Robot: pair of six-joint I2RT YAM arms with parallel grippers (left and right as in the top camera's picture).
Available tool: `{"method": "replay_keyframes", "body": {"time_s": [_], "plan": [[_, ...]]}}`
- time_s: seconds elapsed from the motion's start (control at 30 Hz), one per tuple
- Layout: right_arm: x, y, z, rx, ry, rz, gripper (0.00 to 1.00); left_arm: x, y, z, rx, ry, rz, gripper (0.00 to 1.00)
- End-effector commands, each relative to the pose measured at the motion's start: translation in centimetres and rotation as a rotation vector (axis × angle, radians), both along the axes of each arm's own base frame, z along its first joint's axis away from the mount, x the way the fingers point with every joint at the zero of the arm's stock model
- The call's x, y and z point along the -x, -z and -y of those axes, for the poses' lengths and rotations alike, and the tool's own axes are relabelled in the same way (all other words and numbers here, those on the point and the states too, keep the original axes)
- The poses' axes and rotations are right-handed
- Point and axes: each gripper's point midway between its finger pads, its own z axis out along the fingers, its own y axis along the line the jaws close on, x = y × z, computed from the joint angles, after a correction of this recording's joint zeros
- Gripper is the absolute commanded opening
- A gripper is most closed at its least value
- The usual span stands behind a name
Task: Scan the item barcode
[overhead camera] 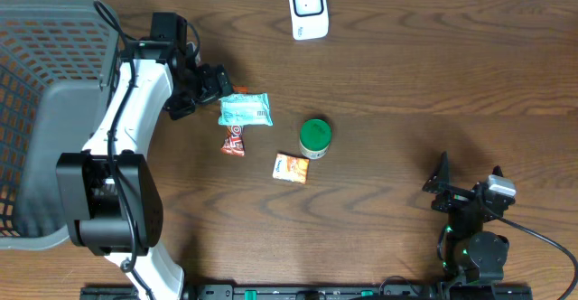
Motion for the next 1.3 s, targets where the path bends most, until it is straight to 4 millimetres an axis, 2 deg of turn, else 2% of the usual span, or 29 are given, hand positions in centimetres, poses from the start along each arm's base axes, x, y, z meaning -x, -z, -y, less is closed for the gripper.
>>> {"method": "replay_keyframes", "body": {"time_s": [0.0,0.27,0.43,0.7,1.27], "plan": [[0.0,0.1,0.1,0.014,0.004,-0.006,0.99,0.0,1.1,1.8,0.113,0.033,-0.027,0.98],[0.0,0.1,0.1,0.014,0.004,-0.006,0.99,-0.2,3.3,1.4,0.124,0.02,-0.069,0.98],[0.0,0.1,0.1,0.014,0.004,-0.006,0.99,-0.7,4.6,2.7,0.201,0.038,-0.078,0.98],[0.0,0.1,0.1,0.014,0.004,-0.006,0.99,-1.1,6.7,2.8,0.207,0.037,-0.101,0.98],[0.0,0.1,0.1,0.014,0.004,-0.006,0.99,-2.1,7.3,3.2,0.218,0.049,-0.065,0.99]]}}
